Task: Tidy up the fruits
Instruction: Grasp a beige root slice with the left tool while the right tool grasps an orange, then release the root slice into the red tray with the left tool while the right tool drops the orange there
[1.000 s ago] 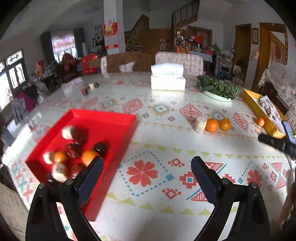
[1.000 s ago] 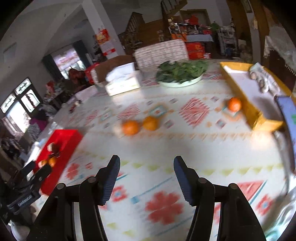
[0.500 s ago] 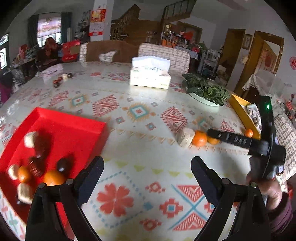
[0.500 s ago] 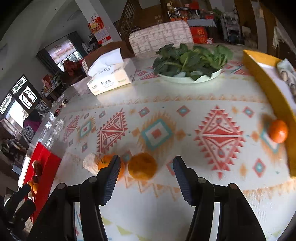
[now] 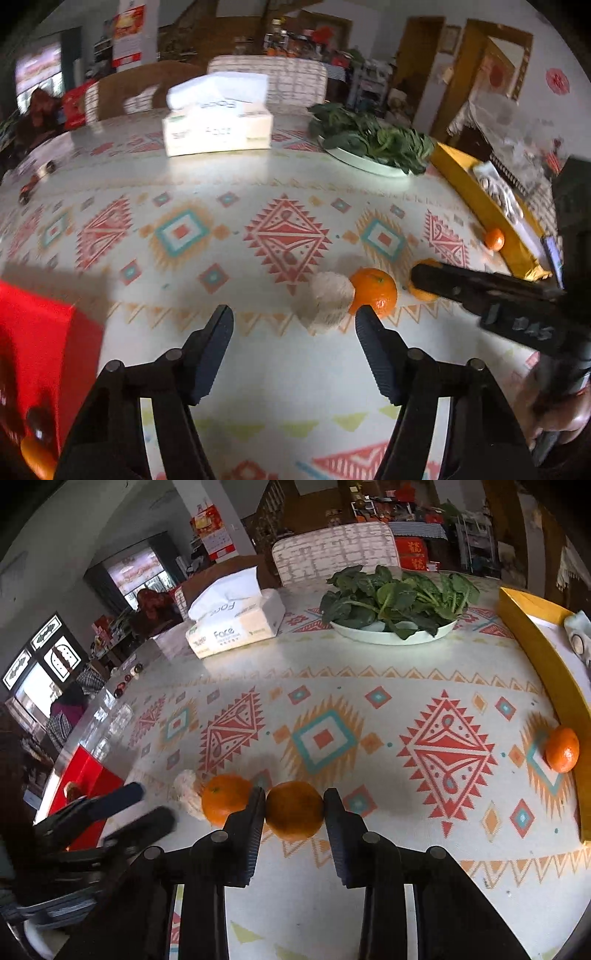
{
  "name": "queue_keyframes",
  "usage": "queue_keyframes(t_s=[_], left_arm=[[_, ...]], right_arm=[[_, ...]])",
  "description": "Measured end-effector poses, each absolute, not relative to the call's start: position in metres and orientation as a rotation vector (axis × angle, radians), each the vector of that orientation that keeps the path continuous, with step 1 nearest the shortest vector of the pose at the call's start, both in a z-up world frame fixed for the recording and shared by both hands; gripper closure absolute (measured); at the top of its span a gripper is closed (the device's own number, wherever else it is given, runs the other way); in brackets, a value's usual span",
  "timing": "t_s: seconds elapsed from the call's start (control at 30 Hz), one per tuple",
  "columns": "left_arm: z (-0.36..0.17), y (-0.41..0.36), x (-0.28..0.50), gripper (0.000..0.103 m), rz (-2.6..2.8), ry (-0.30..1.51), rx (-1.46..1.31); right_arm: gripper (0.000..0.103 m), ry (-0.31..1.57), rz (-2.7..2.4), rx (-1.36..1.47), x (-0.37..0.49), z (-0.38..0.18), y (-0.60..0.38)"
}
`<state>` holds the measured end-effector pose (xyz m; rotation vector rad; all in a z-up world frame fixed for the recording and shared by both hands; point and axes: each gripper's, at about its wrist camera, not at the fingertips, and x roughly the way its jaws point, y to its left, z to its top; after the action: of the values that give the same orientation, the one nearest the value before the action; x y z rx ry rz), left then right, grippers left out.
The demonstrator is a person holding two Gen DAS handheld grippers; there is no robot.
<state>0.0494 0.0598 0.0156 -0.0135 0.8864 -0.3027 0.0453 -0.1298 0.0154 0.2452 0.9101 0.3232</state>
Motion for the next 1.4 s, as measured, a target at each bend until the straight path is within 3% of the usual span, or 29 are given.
queue_keyframes(t_s=[0.1, 0.17, 0.23, 0.33, 0.77, 0.83, 0.97, 1.4], left_arm=[[0.013, 0.054, 0.056, 0.035, -0.341, 0.866, -0.011], [0.016, 0.053, 0.059, 0.043, -0.356, 0.859, -0.021], [0.015, 0.053, 0.061, 0.062, -0.379, 0.861, -0.034], [0.013, 0.055, 0.06, 0.071, -0.42, 0.873, -0.044], [0.008, 0.052, 0.058, 0.068, -0.403, 0.889, 0.06], [0.007, 0.049, 0.058, 0.075, -0.39, 0.892, 0.086], [0.008, 0.054, 0.055, 0.075, -0.36, 0.893, 0.052], [0.071, 0.157, -0.016, 0.075, -0.237, 0.723, -0.167]], right_arm=[[0.067, 0.894, 0.325, 0.274, 0.044, 0.02, -0.137], [0.067, 0.892, 0.33, 0.285, 0.044, 0.021, -0.137], [0.067, 0.896, 0.332, 0.283, 0.045, 0.02, -0.136], [0.067, 0.902, 0.333, 0.282, 0.046, 0.018, -0.135], [0.067, 0.905, 0.33, 0.27, 0.045, 0.016, -0.132], [0.067, 0.903, 0.334, 0.263, 0.044, 0.016, -0.13], [0.067, 0.889, 0.342, 0.254, 0.041, 0.019, -0.127], [0.067, 0.853, 0.393, 0.196, 0.007, 0.052, -0.063]])
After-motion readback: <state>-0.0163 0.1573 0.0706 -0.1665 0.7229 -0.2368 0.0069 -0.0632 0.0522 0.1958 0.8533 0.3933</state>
